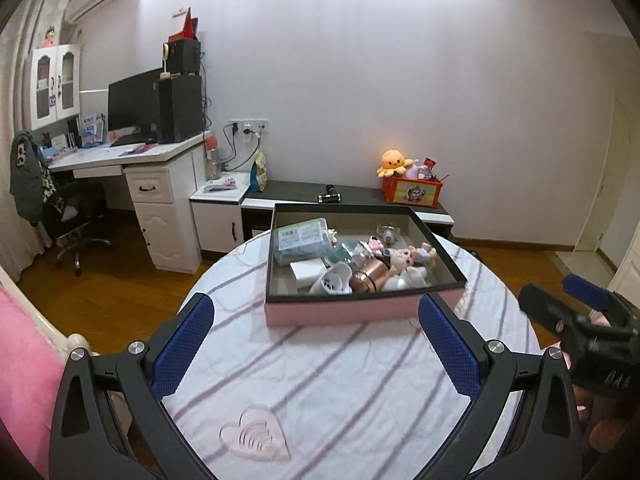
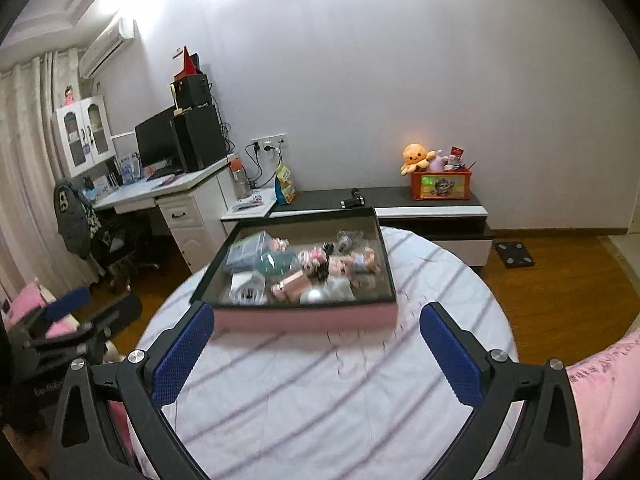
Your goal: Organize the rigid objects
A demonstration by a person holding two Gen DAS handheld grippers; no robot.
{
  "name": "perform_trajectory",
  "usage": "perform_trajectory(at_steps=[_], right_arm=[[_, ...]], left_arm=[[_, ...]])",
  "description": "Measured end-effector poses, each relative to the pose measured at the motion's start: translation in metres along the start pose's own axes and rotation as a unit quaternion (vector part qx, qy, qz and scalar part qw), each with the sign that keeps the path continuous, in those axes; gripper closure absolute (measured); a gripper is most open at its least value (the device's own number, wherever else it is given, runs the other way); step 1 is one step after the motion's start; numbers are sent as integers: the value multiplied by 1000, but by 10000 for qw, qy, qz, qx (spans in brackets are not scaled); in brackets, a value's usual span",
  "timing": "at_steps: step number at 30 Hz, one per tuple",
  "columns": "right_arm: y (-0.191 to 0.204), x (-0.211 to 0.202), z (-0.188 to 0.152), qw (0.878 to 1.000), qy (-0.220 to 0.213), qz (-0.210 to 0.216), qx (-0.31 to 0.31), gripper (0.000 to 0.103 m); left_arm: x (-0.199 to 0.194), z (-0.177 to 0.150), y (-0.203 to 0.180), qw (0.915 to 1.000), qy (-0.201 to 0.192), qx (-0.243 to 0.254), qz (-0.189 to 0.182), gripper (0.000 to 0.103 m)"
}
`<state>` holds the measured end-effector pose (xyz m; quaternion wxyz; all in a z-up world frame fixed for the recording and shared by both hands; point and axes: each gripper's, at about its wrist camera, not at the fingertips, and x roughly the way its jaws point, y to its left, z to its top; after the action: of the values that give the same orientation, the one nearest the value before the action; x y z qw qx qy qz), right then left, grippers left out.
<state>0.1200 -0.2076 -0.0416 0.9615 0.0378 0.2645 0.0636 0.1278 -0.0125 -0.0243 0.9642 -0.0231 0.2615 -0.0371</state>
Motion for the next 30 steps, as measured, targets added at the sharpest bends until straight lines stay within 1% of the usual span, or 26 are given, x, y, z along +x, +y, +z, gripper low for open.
perform_trajectory(at_steps=[4, 12, 21, 30], right_arm=[[3, -24, -18, 10000, -4, -82, -26, 0], [5, -55, -32, 9995, -219, -235, -7, 0], [14, -61, -35, 9994, -282, -176, -54, 0], [11, -66, -36, 9994, -307, -178, -15, 0]], left_arm=[[-27, -14, -2, 10000, -60, 1, 15, 0], [-61, -34, -1, 9999, -150, 32, -8, 0], [-70, -39, 1, 9998, -189, 15, -63, 0], [-76, -37, 5, 9996, -234, -105, -99, 0]])
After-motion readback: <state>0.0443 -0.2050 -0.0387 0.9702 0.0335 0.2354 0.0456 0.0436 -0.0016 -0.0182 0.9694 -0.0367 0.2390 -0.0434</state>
